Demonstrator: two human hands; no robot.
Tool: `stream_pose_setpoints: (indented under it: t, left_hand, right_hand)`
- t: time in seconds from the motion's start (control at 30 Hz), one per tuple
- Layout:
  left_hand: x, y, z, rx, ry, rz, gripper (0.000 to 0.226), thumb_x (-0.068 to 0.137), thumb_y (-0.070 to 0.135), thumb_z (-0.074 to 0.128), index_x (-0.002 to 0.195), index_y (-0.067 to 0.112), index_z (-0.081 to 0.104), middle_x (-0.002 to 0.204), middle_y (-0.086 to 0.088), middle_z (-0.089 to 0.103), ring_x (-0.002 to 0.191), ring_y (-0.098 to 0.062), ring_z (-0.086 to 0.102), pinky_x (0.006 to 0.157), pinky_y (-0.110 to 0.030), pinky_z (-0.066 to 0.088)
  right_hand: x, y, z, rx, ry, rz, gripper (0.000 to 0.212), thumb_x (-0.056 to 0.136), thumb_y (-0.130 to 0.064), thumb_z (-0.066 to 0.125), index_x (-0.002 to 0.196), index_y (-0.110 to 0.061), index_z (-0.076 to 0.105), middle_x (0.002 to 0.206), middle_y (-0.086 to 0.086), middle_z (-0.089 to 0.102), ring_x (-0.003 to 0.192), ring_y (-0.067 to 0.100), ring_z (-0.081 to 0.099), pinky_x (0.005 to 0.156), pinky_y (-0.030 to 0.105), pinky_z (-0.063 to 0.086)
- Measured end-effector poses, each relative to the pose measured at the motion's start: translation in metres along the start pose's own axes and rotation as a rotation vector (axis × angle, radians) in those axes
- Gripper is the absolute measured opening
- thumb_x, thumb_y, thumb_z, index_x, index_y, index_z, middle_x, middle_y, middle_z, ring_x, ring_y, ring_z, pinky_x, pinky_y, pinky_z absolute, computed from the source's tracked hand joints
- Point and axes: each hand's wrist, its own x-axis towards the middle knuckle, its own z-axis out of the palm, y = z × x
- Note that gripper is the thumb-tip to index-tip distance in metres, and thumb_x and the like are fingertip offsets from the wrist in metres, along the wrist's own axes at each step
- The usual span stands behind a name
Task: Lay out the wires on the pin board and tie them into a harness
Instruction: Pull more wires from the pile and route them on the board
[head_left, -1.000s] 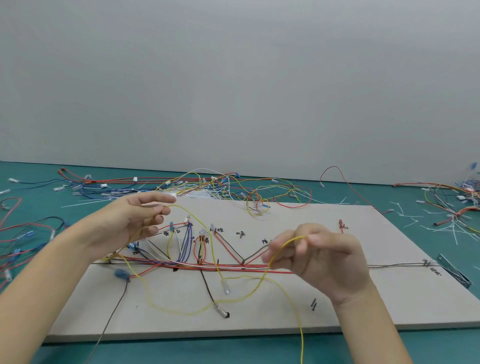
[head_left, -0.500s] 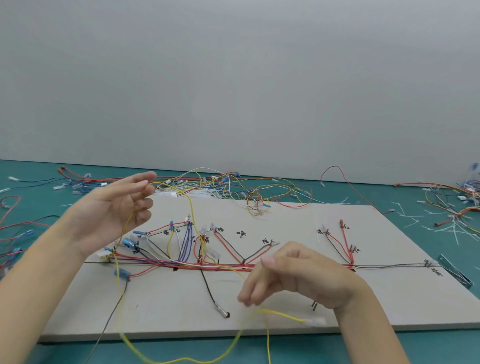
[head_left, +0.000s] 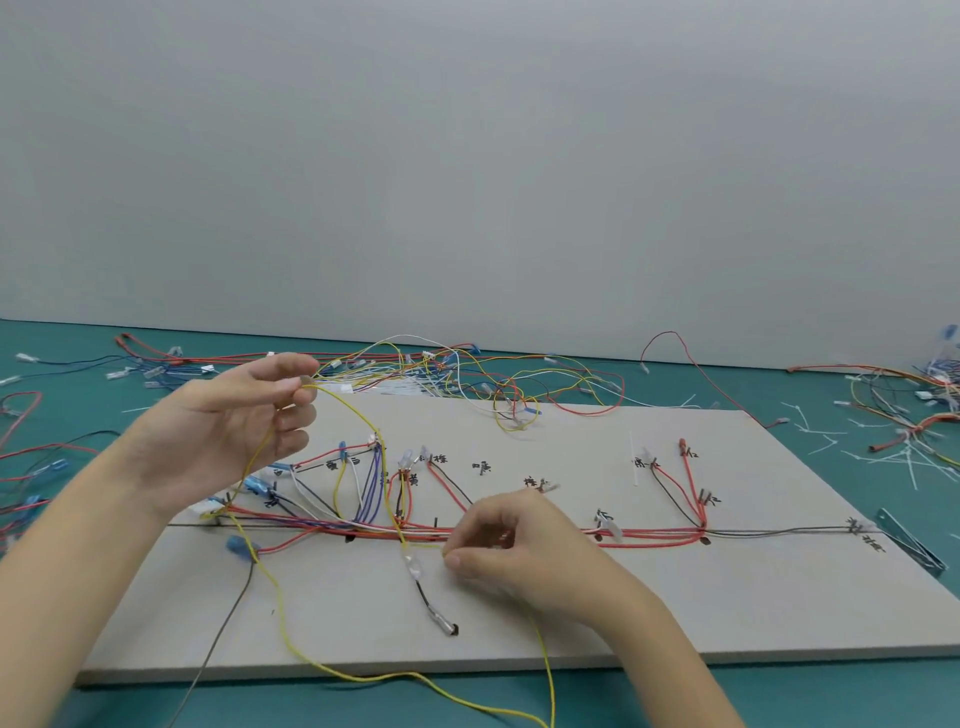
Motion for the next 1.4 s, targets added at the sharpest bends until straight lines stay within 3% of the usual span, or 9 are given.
stream_pose_setpoints:
  t: [0.2, 0.43, 0.67, 0.83, 0.93, 1.07, 1.2, 1.3, 1.4]
  left_hand:
    - [-0.005, 0.006, -0.011, 0.149, -0.258, -0.165, 0.046, 0.059, 0.017, 0.082, 0.102, 0.008, 0.068, 0.067, -0.003, 0.046, 0.054, -0.012, 0.045, 0.049, -0.02, 0.038]
    - [-0.003, -0.003, 0.002, 0.071, -0.633, -0.475, 0.038, 0.102, 0.011, 0.041, 0.137, -0.007, 0.041, 0.071, -0.019, 0.068, 0.043, -0.008, 0.059, 0.04, -0.016, 0.043]
    - [-0.004, -0.012, 0.011, 0.699, -0.573, -0.634, 0.029, 0.093, 0.03, 0.062, 0.118, 0.018, 0.066, 0.088, -0.013, 0.073, 0.043, -0.006, 0.06, 0.039, -0.016, 0.044]
    - [-0.007, -0.009, -0.001, 1.02, -0.353, -0.668, 0.018, 0.079, 0.033, 0.077, 0.09, 0.019, 0.076, 0.074, -0.003, 0.07, 0.046, -0.011, 0.056, 0.048, -0.02, 0.045]
    - [-0.006, -0.009, -0.018, 1.08, -0.189, -0.556, 0.036, 0.073, 0.052, 0.077, 0.078, 0.016, 0.074, 0.065, -0.006, 0.066, 0.051, -0.017, 0.057, 0.051, -0.025, 0.046]
    - [-0.002, -0.008, -0.044, 1.117, -0.246, -0.52, 0.063, 0.073, 0.081, 0.053, 0.085, 0.025, 0.078, 0.081, -0.004, 0.076, 0.074, -0.013, 0.067, 0.074, -0.023, 0.046]
    - [-0.001, -0.007, -0.078, 1.104, -0.353, -0.536, 0.045, 0.082, 0.066, 0.063, 0.099, 0.026, 0.076, 0.094, 0.001, 0.076, 0.099, -0.012, 0.068, 0.09, -0.026, 0.044]
    - [-0.002, -0.005, -0.097, 1.001, -0.416, -0.547, 0.03, 0.081, 0.041, 0.078, 0.103, 0.022, 0.075, 0.1, -0.007, 0.075, 0.098, -0.021, 0.07, 0.079, -0.018, 0.051]
    - [-0.003, -0.006, -0.104, 0.997, -0.453, -0.545, 0.035, 0.072, 0.034, 0.086, 0.104, 0.023, 0.075, 0.102, -0.003, 0.074, 0.088, -0.008, 0.069, 0.067, -0.013, 0.049]
  right_hand:
    - [-0.003, -0.004, -0.028, 0.508, 0.374, -0.006, 0.005, 0.09, -0.005, 0.062, 0.088, -0.009, 0.064, 0.058, 0.004, 0.057, 0.04, 0.016, 0.05, 0.042, 0.024, 0.044]
    - [-0.01, -0.001, -0.056, 0.922, 0.525, 0.025, 0.019, 0.092, -0.023, 0.059, 0.074, -0.02, 0.057, 0.057, -0.005, 0.04, 0.034, 0.007, 0.021, 0.033, 0.018, 0.019]
    - [-0.015, -0.004, -0.059, 1.125, 0.38, -0.039, 0.024, 0.085, -0.026, 0.062, 0.069, -0.02, 0.045, 0.055, -0.006, 0.028, 0.032, 0.005, 0.017, 0.033, 0.021, 0.013]
    - [-0.016, -0.003, -0.06, 1.108, 0.387, -0.032, 0.027, 0.085, -0.026, 0.063, 0.069, -0.021, 0.041, 0.053, -0.006, 0.026, 0.031, 0.005, 0.016, 0.034, 0.021, 0.011]
    - [-0.016, -0.003, -0.062, 1.136, 0.383, -0.023, 0.026, 0.085, -0.025, 0.063, 0.069, -0.021, 0.042, 0.051, -0.006, 0.026, 0.03, 0.005, 0.016, 0.032, 0.02, 0.014]
    - [-0.014, -0.003, -0.061, 1.137, 0.374, -0.014, 0.027, 0.084, -0.025, 0.063, 0.068, -0.021, 0.041, 0.05, -0.006, 0.027, 0.03, 0.005, 0.017, 0.031, 0.02, 0.014]
    - [-0.015, -0.002, -0.063, 1.15, 0.384, -0.012, 0.025, 0.084, -0.025, 0.062, 0.071, -0.02, 0.041, 0.049, -0.007, 0.026, 0.029, 0.005, 0.017, 0.031, 0.02, 0.014]
    - [-0.015, -0.002, -0.063, 1.161, 0.389, -0.009, 0.023, 0.083, -0.024, 0.063, 0.074, -0.021, 0.042, 0.049, -0.007, 0.026, 0.029, 0.005, 0.017, 0.031, 0.019, 0.014]
    - [-0.016, -0.002, -0.063, 1.164, 0.388, -0.004, 0.022, 0.083, -0.024, 0.062, 0.074, -0.02, 0.042, 0.049, -0.007, 0.026, 0.029, 0.005, 0.017, 0.03, 0.02, 0.014]
